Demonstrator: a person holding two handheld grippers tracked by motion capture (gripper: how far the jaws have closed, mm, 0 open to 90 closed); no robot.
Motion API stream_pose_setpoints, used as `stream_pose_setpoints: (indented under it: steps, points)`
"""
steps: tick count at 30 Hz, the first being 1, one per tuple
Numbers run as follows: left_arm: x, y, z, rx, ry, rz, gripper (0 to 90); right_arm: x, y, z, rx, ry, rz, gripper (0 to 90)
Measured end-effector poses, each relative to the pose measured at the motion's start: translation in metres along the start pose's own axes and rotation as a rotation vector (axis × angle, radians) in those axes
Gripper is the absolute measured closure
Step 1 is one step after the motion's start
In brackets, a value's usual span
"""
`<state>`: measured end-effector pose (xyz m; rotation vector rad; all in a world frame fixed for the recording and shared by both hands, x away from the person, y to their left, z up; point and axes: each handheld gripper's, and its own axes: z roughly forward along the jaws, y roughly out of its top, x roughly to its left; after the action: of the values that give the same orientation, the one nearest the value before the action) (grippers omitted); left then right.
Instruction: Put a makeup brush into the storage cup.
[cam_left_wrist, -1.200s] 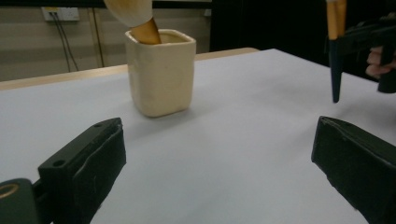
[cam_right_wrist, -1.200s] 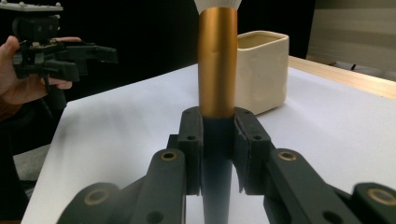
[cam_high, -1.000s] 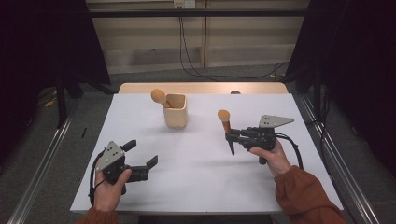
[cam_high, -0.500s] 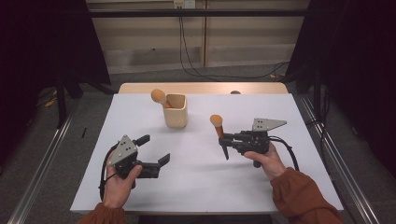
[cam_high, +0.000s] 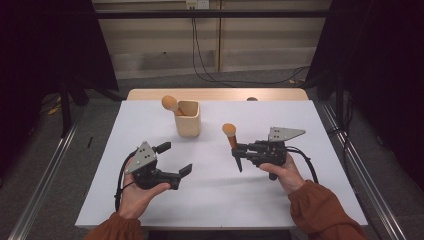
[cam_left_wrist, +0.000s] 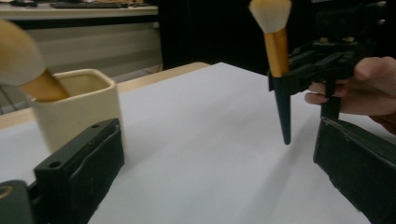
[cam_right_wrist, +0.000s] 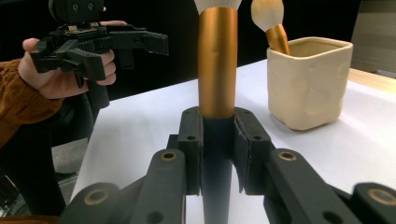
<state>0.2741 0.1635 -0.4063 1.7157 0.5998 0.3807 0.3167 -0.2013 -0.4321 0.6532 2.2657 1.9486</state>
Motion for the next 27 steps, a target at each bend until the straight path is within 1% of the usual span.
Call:
stream_pose_setpoints:
  steps: [1,3,6,9,12,14,16,17,18,19,20,22,23,26,27]
  points:
    - [-0.001,0.001,0.002,-0.002,-0.009,-0.006,2.0,0.001,0.000,0.001,0.001,0.001,-0.001,75.7]
    - [-0.004,0.003,0.007,-0.005,-0.020,-0.002,2.0,0.002,0.001,0.001,0.001,0.007,-0.004,75.7]
    - [-0.008,0.005,0.014,-0.014,-0.050,-0.018,2.0,0.003,0.001,0.003,0.001,0.016,-0.008,75.7]
    - [-0.012,0.007,0.022,-0.023,-0.071,-0.011,1.8,0.005,0.001,0.006,0.002,0.030,-0.009,75.7]
    - [-0.015,0.013,0.033,-0.015,-0.099,0.008,1.6,0.006,0.001,0.009,0.000,0.041,-0.006,75.7]
    - [-0.016,0.019,0.040,-0.009,-0.108,0.029,1.5,0.007,0.001,0.011,0.001,0.045,-0.008,75.7]
    - [-0.018,0.023,0.044,-0.013,-0.120,0.031,1.4,0.008,0.002,0.012,0.000,0.051,-0.010,75.7]
    - [-0.019,0.025,0.047,-0.020,-0.115,0.034,1.4,0.008,0.002,0.013,0.000,0.053,-0.010,75.7]
    - [-0.020,0.027,0.050,-0.023,-0.120,0.029,1.3,0.008,0.002,0.014,-0.001,0.056,-0.009,75.7]
    - [-0.022,0.028,0.053,-0.024,-0.133,0.033,1.3,0.009,0.002,0.014,-0.002,0.057,-0.010,75.7]
    - [-0.023,0.029,0.055,-0.026,-0.136,0.042,1.3,0.009,0.002,0.015,-0.001,0.059,-0.010,75.7]
    - [-0.028,0.030,0.061,-0.032,-0.153,0.045,1.4,0.010,0.002,0.016,0.000,0.064,-0.010,75.7]
    - [-0.030,0.031,0.065,-0.025,-0.159,0.053,1.5,0.011,0.001,0.016,0.001,0.066,-0.010,75.7]
    - [-0.032,0.032,0.072,-0.034,-0.181,0.045,4.9,0.012,0.001,0.017,-0.001,0.071,-0.014,75.7]
    - [-0.033,0.032,0.074,-0.041,-0.185,0.030,6.5,0.013,0.002,0.017,-0.001,0.072,-0.014,75.7]
